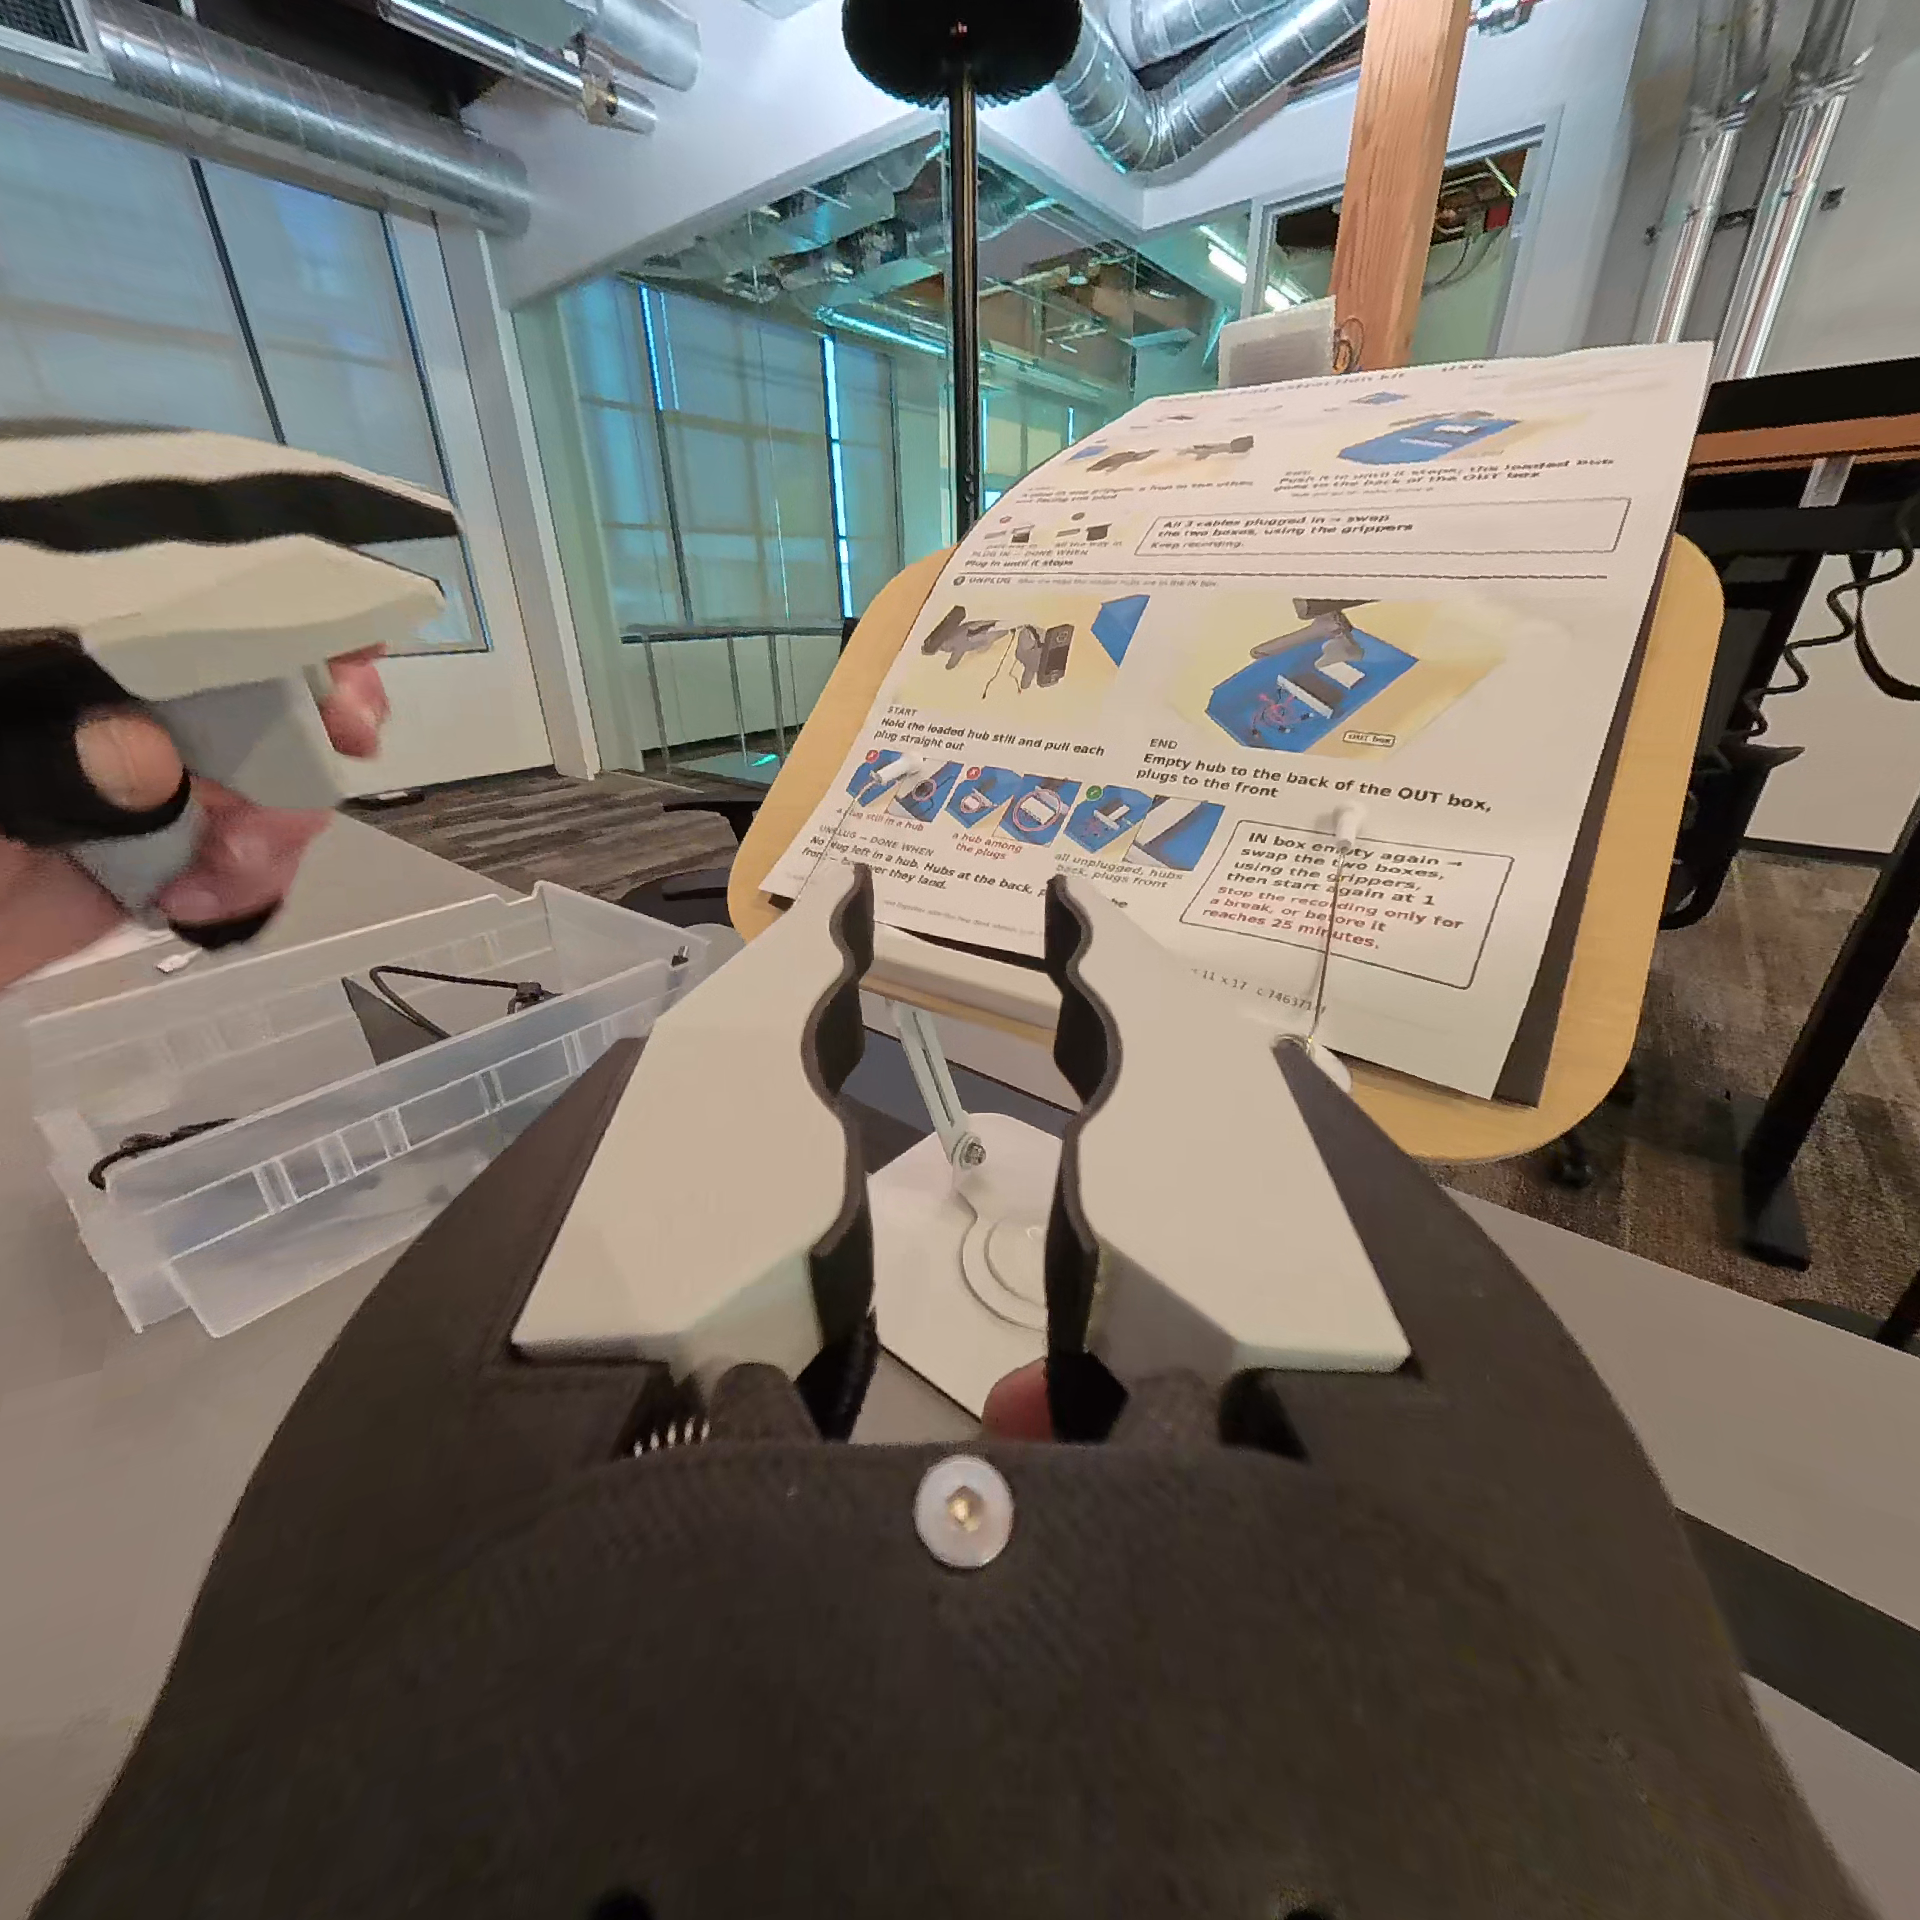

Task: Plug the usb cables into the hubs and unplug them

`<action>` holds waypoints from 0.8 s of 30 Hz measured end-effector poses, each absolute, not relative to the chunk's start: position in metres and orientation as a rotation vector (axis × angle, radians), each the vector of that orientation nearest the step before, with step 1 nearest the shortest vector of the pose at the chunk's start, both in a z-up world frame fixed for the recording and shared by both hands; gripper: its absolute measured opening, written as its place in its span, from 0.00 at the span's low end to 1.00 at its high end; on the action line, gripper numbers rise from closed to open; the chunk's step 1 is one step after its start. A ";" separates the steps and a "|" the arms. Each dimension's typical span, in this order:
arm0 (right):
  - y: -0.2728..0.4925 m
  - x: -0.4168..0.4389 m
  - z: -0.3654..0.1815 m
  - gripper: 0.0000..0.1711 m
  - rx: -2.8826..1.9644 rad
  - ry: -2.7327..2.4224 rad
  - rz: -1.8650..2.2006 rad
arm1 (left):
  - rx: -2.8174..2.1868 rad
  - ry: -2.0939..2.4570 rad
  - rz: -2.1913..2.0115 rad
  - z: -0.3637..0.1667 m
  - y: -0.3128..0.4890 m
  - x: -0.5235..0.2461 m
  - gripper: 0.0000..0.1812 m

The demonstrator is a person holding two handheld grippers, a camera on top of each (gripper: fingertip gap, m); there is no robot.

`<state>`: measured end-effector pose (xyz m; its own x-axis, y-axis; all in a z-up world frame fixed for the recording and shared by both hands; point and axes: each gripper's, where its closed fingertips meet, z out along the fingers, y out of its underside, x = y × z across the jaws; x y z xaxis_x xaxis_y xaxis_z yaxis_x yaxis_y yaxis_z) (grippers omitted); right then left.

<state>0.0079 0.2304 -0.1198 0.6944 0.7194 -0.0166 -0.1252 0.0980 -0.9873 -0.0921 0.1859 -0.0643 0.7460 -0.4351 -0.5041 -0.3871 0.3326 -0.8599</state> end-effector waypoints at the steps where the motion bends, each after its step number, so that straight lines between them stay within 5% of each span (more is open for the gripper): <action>1: 0.231 0.009 -0.121 0.18 -1.340 -0.552 0.671 | -1.287 0.807 0.055 -0.063 0.189 -0.108 0.14; 6: 0.239 0.016 -0.129 0.18 -1.371 -0.544 0.676 | -1.458 1.078 0.559 -0.098 0.205 -0.222 0.13; 12: 0.248 0.021 -0.144 0.18 -1.420 -0.523 0.712 | -1.755 1.363 0.642 -0.170 0.227 -0.338 0.25; 24: 0.257 0.015 -0.177 0.17 -1.508 -0.572 0.731 | -2.115 2.027 0.580 -0.290 0.250 -0.416 0.35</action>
